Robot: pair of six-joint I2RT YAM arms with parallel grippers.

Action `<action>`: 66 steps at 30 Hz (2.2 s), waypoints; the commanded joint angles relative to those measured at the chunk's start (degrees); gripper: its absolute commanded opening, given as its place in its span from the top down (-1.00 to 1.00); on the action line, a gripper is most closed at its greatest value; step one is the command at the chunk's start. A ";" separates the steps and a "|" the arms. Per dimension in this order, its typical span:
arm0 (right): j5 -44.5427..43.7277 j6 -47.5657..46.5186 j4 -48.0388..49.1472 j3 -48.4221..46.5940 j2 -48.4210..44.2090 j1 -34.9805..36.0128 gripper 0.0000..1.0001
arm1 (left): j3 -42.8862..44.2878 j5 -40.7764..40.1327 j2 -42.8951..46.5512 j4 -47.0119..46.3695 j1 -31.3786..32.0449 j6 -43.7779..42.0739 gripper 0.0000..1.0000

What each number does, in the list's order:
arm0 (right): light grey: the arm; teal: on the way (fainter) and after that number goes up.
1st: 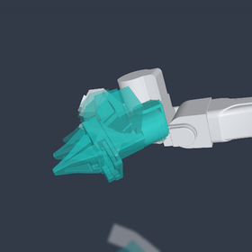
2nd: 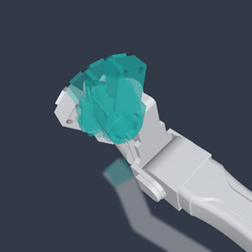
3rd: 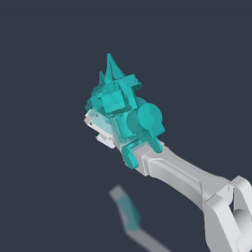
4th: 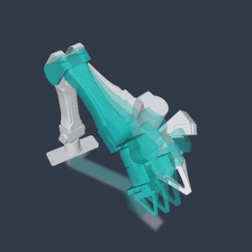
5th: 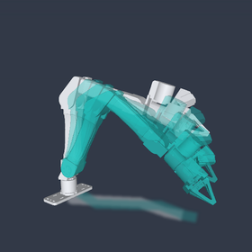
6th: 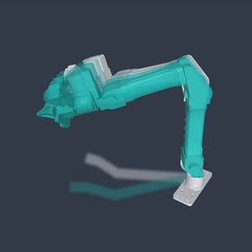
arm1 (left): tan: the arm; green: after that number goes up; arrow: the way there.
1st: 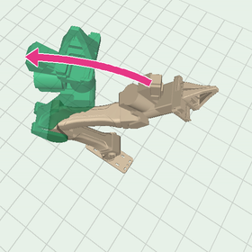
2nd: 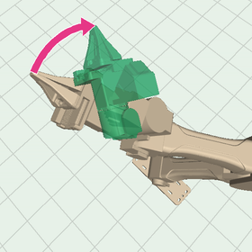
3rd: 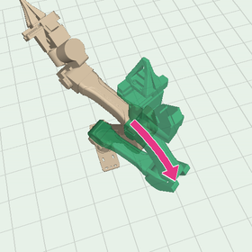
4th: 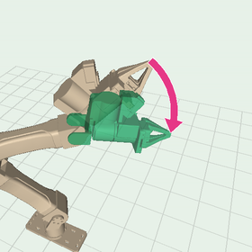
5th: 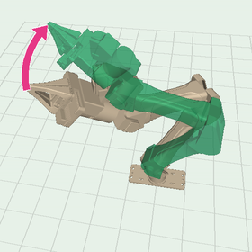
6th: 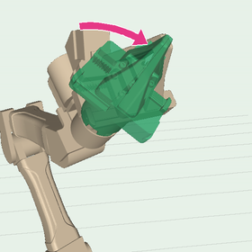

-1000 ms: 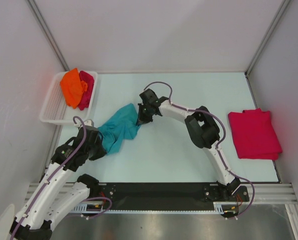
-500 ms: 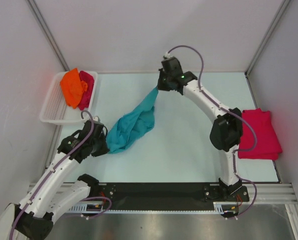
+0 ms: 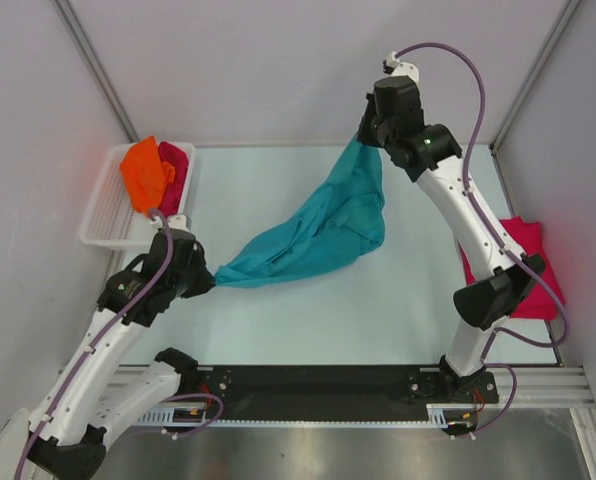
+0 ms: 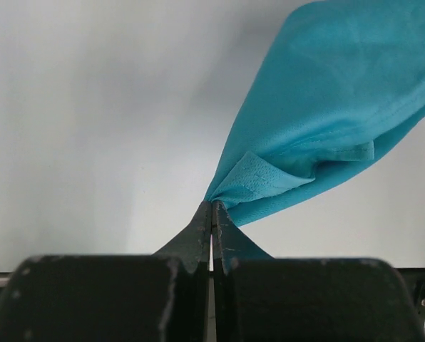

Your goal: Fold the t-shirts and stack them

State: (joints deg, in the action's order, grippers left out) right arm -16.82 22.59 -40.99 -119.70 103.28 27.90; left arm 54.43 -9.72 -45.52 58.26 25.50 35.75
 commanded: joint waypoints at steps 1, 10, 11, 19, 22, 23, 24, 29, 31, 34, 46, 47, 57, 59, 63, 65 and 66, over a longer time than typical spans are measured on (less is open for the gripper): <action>-6.29 -1.67 -0.32 -2.65 -5.19 0.75 1.00 | 3.83 -5.65 3.06 1.85 0.34 -0.68 1.00; -9.55 -3.25 -1.19 -6.50 -7.22 2.60 1.00 | 3.84 -8.39 3.51 2.82 0.34 1.25 0.95; -9.72 -3.34 -2.41 -7.47 -6.70 2.60 1.00 | 3.66 -8.04 3.16 2.82 0.34 1.34 0.82; -7.27 -4.04 -5.85 -16.51 -2.57 2.68 1.00 | 1.82 -5.93 2.27 1.95 0.34 1.08 -0.38; -5.16 -4.74 -7.51 -20.47 1.12 3.30 1.00 | 2.16 -5.84 1.84 1.68 0.34 0.90 -0.39; -3.59 -4.83 -8.04 -24.14 4.00 3.21 1.00 | 2.17 -5.75 1.75 1.59 0.26 0.90 -0.40; -2.96 -4.66 -8.83 -26.00 5.33 3.04 1.00 | 2.25 -5.75 1.66 1.51 0.34 0.82 -0.40; -2.08 -3.69 -8.85 -31.56 9.48 2.69 1.00 | 2.87 -6.54 1.92 1.94 0.34 0.11 -0.41; -1.29 -3.34 -7.53 -31.03 9.04 2.95 1.00 | 2.52 -6.63 2.10 1.68 0.34 0.02 -0.41; 1.25 -2.73 -8.31 -30.51 9.04 4.17 1.00 | 1.64 -5.76 1.40 0.28 0.34 -0.24 -0.42; 4.16 -2.99 -12.71 -22.16 7.28 19.38 1.00 | -1.43 2.06 -5.45 -12.53 0.26 0.64 -0.40; 3.64 -2.99 -12.88 -22.42 7.02 20.86 1.00 | -1.44 2.76 -6.42 -13.69 0.34 0.55 -0.40; 6.00 -1.41 -13.85 -23.38 7.62 23.34 1.00 | 2.69 5.14 -15.21 -23.44 2.71 0.29 -0.34; 7.24 -0.88 -14.03 -24.61 8.60 23.69 1.00 | 3.04 4.97 -17.92 -25.38 5.94 0.11 -0.32; 7.85 -0.18 -14.55 -25.15 10.27 23.96 1.00 | 5.68 -0.02 -25.92 -28.28 15.35 -4.26 -0.28; 8.81 0.52 -14.55 -24.18 10.53 22.99 1.00 | 8.05 -1.88 -32.49 -28.38 20.79 -6.90 -0.26; 9.60 0.87 -14.55 -23.57 10.36 22.29 1.00 | 9.88 -5.80 -34.53 -28.03 22.65 -9.70 -0.25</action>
State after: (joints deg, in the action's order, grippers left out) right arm -10.09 21.96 -55.92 -142.43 113.19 51.33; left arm 59.18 -8.47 -72.16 33.36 40.47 33.71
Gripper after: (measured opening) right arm 0.012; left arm 0.635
